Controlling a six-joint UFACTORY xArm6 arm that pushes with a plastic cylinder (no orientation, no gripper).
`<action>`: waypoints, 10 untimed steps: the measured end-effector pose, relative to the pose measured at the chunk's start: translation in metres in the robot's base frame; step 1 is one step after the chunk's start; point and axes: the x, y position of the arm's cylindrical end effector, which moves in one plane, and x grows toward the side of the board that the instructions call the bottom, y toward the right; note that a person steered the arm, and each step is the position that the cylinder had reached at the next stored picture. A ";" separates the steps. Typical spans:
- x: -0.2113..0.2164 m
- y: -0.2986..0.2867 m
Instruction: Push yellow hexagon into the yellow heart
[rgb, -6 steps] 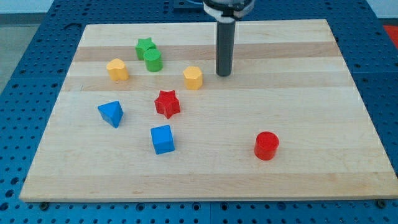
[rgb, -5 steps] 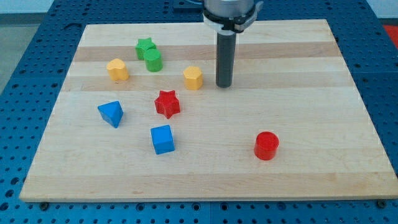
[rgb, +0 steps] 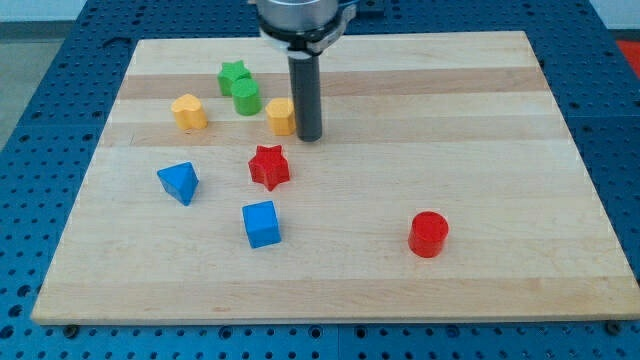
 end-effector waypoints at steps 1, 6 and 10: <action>-0.014 -0.018; -0.014 -0.142; -0.008 -0.062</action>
